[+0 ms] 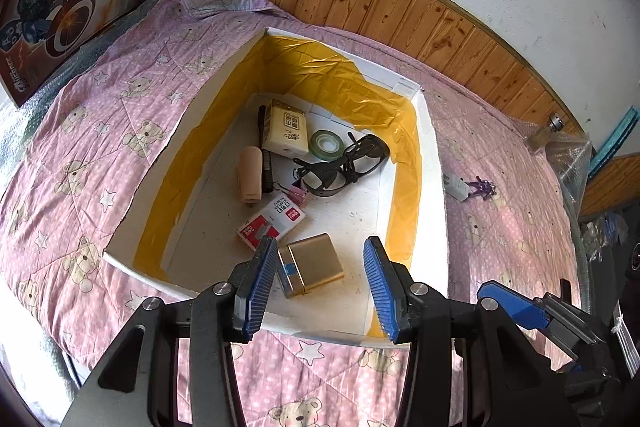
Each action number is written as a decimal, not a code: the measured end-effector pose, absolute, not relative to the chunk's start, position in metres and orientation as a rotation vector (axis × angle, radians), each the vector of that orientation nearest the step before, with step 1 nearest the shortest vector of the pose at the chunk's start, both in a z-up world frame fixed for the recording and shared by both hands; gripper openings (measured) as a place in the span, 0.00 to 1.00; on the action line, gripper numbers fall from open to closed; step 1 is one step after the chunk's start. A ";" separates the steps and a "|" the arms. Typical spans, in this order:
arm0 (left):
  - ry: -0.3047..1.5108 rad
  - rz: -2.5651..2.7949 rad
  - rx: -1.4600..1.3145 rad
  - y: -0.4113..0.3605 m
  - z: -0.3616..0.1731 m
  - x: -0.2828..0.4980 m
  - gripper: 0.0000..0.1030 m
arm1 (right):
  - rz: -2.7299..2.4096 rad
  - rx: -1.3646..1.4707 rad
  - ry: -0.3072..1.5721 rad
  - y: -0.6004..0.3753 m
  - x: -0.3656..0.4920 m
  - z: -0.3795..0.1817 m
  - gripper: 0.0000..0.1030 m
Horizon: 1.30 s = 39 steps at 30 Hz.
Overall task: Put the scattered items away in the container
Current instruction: 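Withdraw both tools from the box toward the charger and figure, then grasp the white charger with the left tool while the right tool grasps the purple figure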
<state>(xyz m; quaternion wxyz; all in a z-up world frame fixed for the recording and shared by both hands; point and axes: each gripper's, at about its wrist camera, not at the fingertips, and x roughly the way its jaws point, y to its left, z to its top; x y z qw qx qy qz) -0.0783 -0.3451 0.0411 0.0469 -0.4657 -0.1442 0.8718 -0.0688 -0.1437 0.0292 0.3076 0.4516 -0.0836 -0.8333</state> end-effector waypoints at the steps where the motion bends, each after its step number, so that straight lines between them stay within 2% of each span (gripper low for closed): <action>1: -0.426 2.655 -1.417 -0.339 0.043 -0.077 0.45 | -2.205 1.194 -0.237 -0.139 -0.067 0.029 0.56; 21: -0.191 2.526 -1.363 -0.213 0.054 -0.077 0.45 | -2.288 1.194 -0.727 0.000 -0.069 0.001 0.57; 30: -0.155 2.464 -1.345 -0.161 0.048 -0.121 0.47 | -2.329 1.220 -0.941 0.067 -0.107 -0.019 0.57; 39: -0.137 2.410 -1.407 -0.120 0.014 -0.182 0.49 | -2.353 1.257 -1.074 0.111 -0.165 -0.042 0.57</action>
